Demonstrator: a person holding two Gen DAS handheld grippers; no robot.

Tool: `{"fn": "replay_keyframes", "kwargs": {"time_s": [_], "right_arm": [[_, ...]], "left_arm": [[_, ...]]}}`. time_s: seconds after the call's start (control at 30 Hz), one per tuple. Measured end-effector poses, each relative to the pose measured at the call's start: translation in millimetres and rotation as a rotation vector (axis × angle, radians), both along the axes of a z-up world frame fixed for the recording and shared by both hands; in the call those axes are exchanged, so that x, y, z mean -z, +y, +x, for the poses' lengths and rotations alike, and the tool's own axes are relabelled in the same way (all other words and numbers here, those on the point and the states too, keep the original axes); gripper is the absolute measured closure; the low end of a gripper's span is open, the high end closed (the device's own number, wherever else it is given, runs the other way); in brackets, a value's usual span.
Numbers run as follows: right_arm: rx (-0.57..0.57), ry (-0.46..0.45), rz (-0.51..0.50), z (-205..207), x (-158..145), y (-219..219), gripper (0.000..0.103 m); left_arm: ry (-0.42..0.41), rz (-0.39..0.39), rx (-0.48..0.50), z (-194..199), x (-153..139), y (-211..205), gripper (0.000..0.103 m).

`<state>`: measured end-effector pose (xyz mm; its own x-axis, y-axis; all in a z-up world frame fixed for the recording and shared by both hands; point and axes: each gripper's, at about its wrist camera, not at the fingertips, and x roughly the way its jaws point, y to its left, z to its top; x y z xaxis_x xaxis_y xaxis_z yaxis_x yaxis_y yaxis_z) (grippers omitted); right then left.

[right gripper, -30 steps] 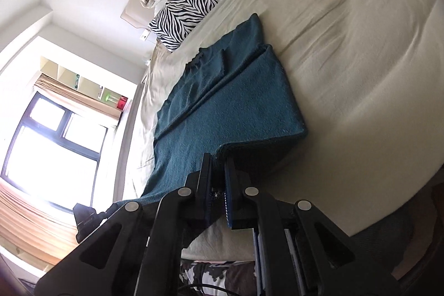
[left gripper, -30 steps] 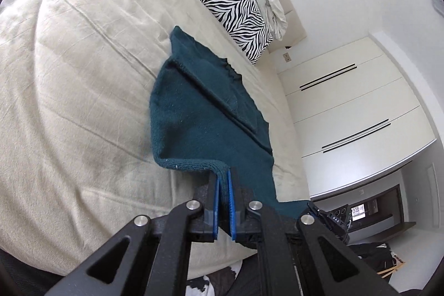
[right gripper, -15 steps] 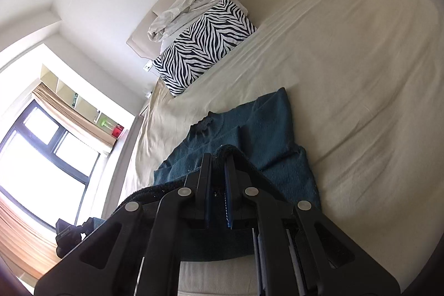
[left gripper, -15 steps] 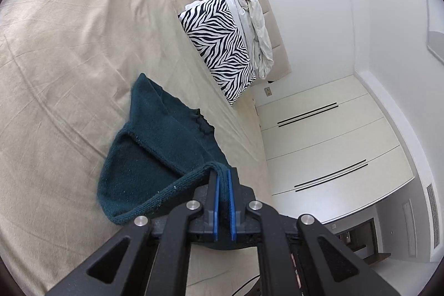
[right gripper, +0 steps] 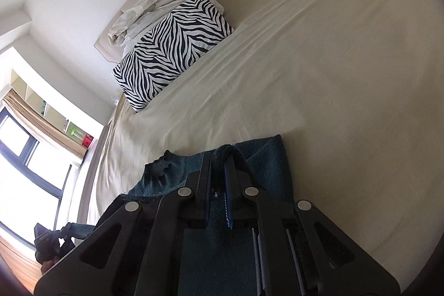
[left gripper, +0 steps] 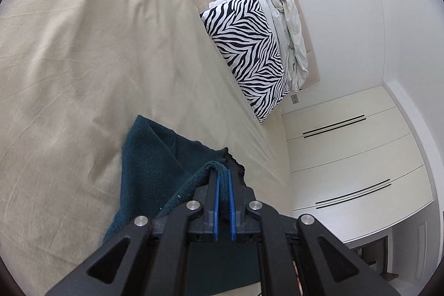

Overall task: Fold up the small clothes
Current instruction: 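Grasp the hem with both grippers and lift it toward the collar, then lay the hem onto the collar and open both grippers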

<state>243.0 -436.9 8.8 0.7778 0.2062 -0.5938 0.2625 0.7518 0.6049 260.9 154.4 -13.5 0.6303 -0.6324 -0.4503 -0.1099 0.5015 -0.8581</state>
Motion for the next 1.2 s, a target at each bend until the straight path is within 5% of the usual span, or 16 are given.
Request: {"fn": "replay_keyframes", "kwargs": {"time_s": [0.2, 0.27, 0.33, 0.37, 0.53, 0.8, 1.0, 1.2], "right_arm": [[0.031, 0.098, -0.003, 59, 43, -7, 0.094], [0.011, 0.155, -0.028, 78, 57, -3, 0.078], [-0.003, 0.134, -0.040, 82, 61, 2, 0.048], [0.006, 0.117, -0.057, 79, 59, 4, 0.046], [0.016, 0.101, -0.066, 44, 54, 5, 0.045], [-0.094, 0.143, -0.231, -33, 48, 31, 0.046], [-0.112, 0.179, -0.273, -77, 57, 42, 0.069], [-0.107, 0.200, -0.262, -96, 61, 39, 0.069]], "left_arm": [[0.083, 0.107, -0.036, 38, 43, 1, 0.095], [0.110, 0.092, -0.034, 35, 55, 2, 0.077], [0.112, 0.126, -0.033, 23, 58, 2, 0.060], [0.103, 0.145, -0.028, 17, 57, 1, 0.059], [0.040, 0.255, 0.018, -18, 45, -13, 0.059], [0.011, 0.404, 0.065, -67, 49, -29, 0.059], [-0.004, 0.470, 0.085, -91, 55, -36, 0.059], [-0.007, 0.493, 0.084, -97, 59, -37, 0.060]]}}
